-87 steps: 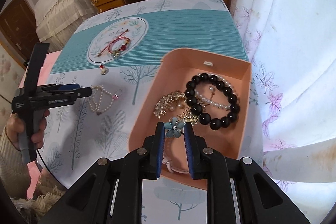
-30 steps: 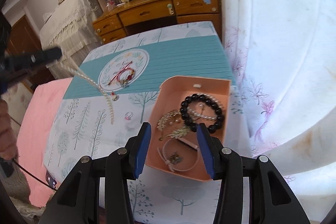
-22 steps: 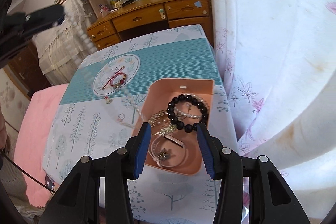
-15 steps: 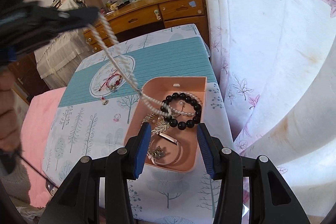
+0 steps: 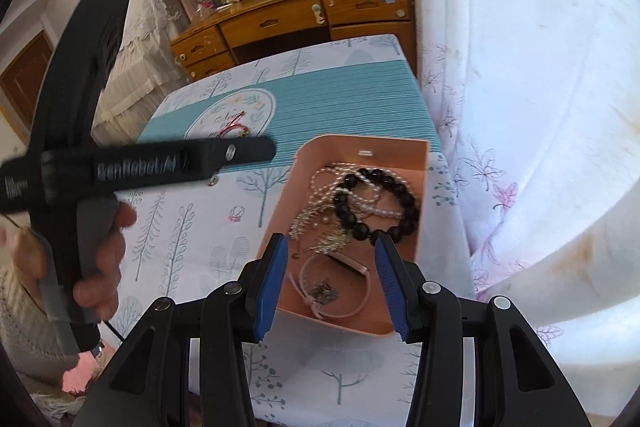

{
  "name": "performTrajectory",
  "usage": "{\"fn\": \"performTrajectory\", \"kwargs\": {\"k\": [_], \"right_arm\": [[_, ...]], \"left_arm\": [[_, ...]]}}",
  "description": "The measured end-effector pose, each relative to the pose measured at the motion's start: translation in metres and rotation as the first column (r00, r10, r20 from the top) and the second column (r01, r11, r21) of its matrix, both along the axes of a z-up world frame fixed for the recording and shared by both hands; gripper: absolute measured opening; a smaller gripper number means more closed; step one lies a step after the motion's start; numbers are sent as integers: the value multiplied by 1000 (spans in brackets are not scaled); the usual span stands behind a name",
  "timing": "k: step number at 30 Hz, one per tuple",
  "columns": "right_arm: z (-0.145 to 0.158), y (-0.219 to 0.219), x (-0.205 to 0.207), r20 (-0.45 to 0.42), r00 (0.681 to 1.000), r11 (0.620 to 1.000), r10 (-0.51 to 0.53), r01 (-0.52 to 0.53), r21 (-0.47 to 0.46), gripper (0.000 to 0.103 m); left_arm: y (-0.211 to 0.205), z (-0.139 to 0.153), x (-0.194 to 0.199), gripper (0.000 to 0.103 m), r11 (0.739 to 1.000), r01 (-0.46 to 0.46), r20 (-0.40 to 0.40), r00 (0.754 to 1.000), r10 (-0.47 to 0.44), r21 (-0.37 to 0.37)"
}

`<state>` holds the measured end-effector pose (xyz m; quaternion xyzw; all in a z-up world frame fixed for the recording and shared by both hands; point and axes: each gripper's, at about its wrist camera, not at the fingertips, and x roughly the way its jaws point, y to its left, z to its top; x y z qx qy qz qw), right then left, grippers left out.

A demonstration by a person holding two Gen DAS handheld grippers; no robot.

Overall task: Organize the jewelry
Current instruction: 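Lift the pearl necklace into the peach tray and open the left tool, then move the right tool toward the red string bracelet on the round mat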

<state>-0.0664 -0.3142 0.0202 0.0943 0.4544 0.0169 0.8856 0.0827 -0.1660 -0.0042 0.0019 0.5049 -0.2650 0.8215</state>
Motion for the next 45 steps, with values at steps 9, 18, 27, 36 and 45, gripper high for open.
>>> {"fn": "performTrajectory", "kwargs": {"k": [9, 18, 27, 36, 45], "right_arm": [[-3, 47, 41, -19, 994, 994, 111, -112, -9, 46], [-1, 110, 112, -54, 973, 974, 226, -226, -2, 46], [-24, 151, 234, -175, 959, 974, 225, -223, 32, 45], [-82, 159, 319, -358, 926, 993, 119, -102, 67, 33], [-101, 180, 339, -388, 918, 993, 88, -113, -41, 18]], "left_arm": [[100, -26, -26, 66, 984, -148, 23, 989, 146, 97], [173, -27, -16, 66, 943, -313, 45, 950, 310, 112], [207, -36, 14, 66, 902, -417, 39, 909, 416, 110], [218, -42, 28, 66, 889, -445, 41, 895, 443, 108], [224, -45, 29, 66, 884, -458, 37, 889, 457, 89]]}}
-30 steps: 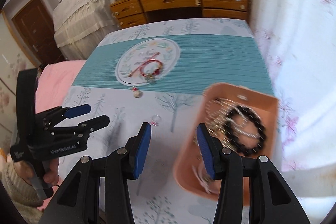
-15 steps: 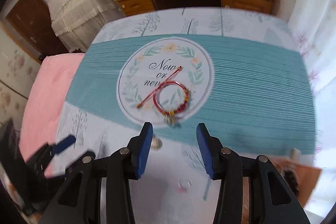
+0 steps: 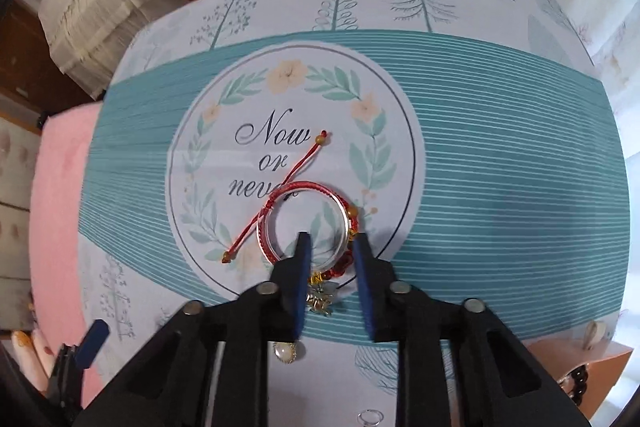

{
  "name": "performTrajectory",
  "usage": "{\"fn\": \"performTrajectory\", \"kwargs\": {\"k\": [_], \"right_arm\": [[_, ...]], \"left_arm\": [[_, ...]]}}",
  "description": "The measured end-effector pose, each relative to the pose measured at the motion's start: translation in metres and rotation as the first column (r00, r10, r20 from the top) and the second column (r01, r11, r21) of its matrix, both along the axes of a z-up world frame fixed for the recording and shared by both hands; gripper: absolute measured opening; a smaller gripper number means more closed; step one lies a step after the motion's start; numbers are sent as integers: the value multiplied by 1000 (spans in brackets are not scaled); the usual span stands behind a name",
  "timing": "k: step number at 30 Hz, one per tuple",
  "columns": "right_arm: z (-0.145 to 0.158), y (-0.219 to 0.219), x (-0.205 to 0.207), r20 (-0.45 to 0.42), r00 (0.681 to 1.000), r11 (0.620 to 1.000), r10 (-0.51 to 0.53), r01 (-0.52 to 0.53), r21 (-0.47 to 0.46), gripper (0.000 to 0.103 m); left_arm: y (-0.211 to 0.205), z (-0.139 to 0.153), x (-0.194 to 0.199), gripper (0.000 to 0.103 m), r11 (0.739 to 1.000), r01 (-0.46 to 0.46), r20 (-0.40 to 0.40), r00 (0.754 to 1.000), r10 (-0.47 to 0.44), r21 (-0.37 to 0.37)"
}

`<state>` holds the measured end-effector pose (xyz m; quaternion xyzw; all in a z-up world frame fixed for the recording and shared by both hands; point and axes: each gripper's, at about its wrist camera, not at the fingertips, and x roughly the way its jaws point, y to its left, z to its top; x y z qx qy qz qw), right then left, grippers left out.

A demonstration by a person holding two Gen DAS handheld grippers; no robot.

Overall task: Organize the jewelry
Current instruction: 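Move the right tool toward the red string bracelet on the round mat, then grasp the red string bracelet with the right tool and lift it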

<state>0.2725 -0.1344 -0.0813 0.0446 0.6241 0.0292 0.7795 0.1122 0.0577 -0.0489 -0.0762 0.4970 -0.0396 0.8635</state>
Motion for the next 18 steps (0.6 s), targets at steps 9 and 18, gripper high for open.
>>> {"fn": "performTrajectory", "kwargs": {"k": [9, 18], "right_arm": [[-10, 7, 8, 8, 1000, 994, 23, -22, -110, 12], [43, -32, -31, 96, 995, 998, -14, 8, 59, 9]], "left_arm": [[-1, -3, -1, 66, 1000, 8, -2, 1000, -8, 1], [-13, 6, -7, 66, 999, 53, 7, 999, -53, 5]]}}
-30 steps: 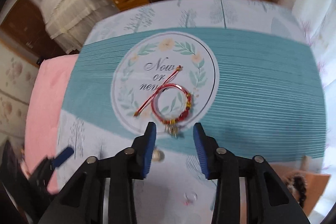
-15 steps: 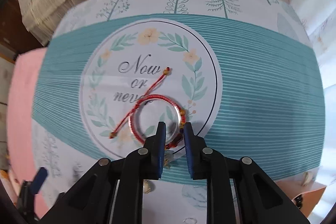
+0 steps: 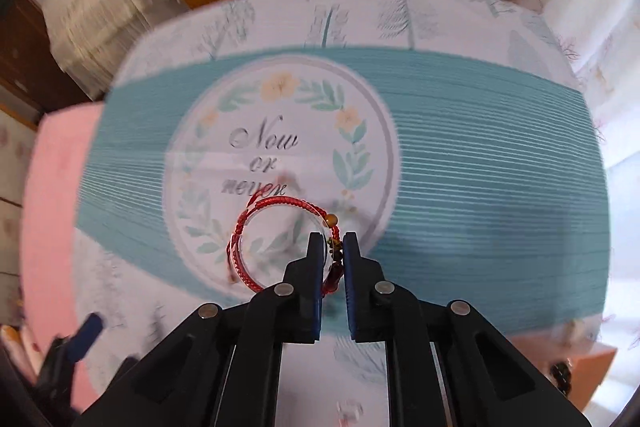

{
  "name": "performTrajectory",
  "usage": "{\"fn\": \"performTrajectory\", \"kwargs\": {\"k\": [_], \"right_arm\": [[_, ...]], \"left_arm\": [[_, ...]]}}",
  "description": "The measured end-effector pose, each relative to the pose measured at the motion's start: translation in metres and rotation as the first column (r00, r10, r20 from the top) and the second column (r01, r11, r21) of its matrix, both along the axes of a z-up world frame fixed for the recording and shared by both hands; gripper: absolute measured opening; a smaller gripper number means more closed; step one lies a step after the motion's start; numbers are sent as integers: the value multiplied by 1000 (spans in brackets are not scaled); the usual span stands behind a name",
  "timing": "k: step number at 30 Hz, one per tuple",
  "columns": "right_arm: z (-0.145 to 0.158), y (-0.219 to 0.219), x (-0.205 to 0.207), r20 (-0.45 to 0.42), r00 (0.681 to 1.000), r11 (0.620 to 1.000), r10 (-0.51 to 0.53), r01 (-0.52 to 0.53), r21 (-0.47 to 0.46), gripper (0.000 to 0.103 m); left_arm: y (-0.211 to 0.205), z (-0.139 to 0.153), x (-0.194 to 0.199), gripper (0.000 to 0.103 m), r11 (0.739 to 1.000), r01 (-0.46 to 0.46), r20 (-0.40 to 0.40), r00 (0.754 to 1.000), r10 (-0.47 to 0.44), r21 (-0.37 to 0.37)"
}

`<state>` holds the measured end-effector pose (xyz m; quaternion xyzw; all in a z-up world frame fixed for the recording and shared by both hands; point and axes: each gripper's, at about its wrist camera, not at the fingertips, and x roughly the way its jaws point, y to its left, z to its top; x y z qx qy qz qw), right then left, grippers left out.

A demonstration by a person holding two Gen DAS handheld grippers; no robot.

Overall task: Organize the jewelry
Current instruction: 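Grasp the red string bracelet with the right tool and lift it, then lower the red bracelet into the peach tray and open the right tool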

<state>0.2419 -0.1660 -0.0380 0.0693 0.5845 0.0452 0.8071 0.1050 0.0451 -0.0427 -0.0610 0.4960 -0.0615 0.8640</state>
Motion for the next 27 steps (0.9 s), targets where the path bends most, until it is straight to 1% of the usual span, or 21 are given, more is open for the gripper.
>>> {"fn": "performTrajectory", "kwargs": {"k": [4, 6, 9, 11, 14, 16, 18, 22, 24, 25, 26, 27], "right_arm": [[47, -49, -46, 68, 997, 999, -29, 27, 34, 9], [63, -74, -71, 87, 995, 999, -45, 43, 15, 9], [72, -112, -106, 89, 992, 996, -84, 86, -25, 9], [66, -134, -126, 72, 990, 991, -123, 126, -44, 9], [45, -168, -154, 22, 982, 982, -186, 186, -40, 9], [30, -180, -166, -15, 976, 976, -217, 216, -23, 9], [21, -190, -178, -31, 973, 974, -228, 227, -9, 9], [6, -195, -185, -50, 968, 970, -245, 245, -7, 10], [3, -191, -185, -21, 971, 971, -239, 238, -32, 17], [8, -188, -187, 7, 974, 972, -229, 229, -48, 26], [14, -184, -186, 31, 975, 974, -222, 223, -49, 39], [20, -179, -186, 57, 974, 974, -219, 221, -49, 41]], "left_arm": [[-16, 13, -8, 66, 999, 52, 27, 998, -52, -2], [-24, 21, -14, 66, 997, 74, 50, 996, -74, -3], [-38, 29, -22, 66, 994, 105, 69, 992, -104, -2], [-45, 33, -28, 66, 993, 120, 75, 990, -120, 4], [-55, 35, -35, 66, 989, 145, 85, 986, -146, 21], [-60, 35, -38, 66, 987, 159, 85, 983, -161, 30], [-63, 33, -42, 66, 985, 168, 78, 982, -171, 40], [-61, 30, -43, 66, 986, 162, 66, 984, -165, 45], [-56, 28, -43, 66, 988, 154, 62, 986, -155, 31], [-54, 28, -43, 66, 988, 153, 59, 986, -155, 25], [-52, 27, -42, 66, 988, 150, 54, 987, -151, 20], [-51, 26, -42, 66, 989, 146, 47, 988, -147, 20]]}}
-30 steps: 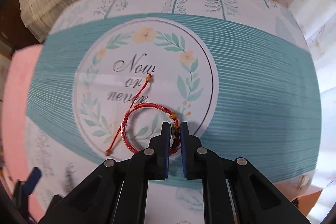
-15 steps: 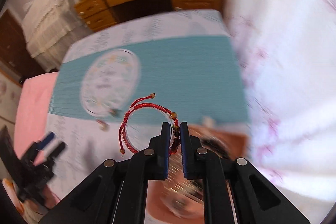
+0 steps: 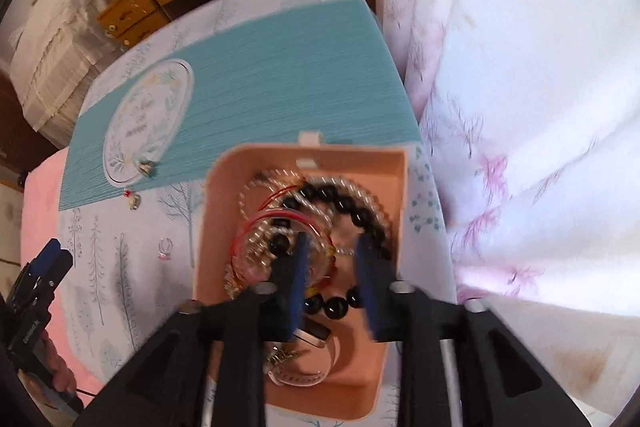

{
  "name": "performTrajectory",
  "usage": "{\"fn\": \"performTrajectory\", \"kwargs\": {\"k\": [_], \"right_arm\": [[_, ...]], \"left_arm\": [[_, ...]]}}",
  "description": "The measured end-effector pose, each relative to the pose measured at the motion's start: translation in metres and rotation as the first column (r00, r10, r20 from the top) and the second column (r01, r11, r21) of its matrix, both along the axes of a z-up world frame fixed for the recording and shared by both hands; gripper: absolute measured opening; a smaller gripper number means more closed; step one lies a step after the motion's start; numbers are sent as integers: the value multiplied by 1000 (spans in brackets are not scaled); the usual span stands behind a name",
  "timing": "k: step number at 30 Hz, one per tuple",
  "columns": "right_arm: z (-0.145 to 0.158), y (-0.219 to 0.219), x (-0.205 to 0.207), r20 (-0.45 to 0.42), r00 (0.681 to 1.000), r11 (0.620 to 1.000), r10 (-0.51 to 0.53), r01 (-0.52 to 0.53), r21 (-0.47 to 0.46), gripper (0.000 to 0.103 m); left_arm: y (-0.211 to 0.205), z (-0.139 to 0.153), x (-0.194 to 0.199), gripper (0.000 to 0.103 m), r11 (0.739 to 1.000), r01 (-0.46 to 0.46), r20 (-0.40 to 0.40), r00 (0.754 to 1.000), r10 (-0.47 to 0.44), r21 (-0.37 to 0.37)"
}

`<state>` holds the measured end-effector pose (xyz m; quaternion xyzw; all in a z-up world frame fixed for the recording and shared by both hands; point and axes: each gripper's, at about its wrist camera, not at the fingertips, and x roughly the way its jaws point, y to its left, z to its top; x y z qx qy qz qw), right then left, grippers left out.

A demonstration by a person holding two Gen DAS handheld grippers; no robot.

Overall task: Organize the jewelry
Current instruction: 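Lower the red bracelet into the peach tray and open the right tool, then grasp the small silver charm with the right tool while the left tool grasps the pearl pendant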

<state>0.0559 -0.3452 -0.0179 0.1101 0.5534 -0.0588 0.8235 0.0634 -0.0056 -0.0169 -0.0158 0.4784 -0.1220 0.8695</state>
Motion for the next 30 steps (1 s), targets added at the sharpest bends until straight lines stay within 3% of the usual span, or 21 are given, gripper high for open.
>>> {"fn": "performTrajectory", "kwargs": {"k": [4, 10, 15, 21, 30], "right_arm": [[24, 29, 5, 75, 995, 996, 60, -64, 64, 42], [26, 91, 32, 89, 978, 972, 189, -199, 122, 42], [8, 146, 69, 67, 966, 956, 250, -257, 141, 42], [-23, 177, 122, 16, 968, 956, 252, -251, 153, 42], [-68, 206, 161, -75, 966, 967, 249, -245, 63, 42]], "left_arm": [[7, -6, 4, 66, 1000, -19, -19, 1000, 19, -2], [15, -12, 9, 66, 999, -31, -27, 999, 31, -5], [28, -17, 13, 66, 999, -52, -25, 998, 52, -7], [46, -27, 18, 66, 995, -94, -49, 995, 92, -28], [55, -40, 20, 66, 993, -110, -76, 991, 106, -47]]}}
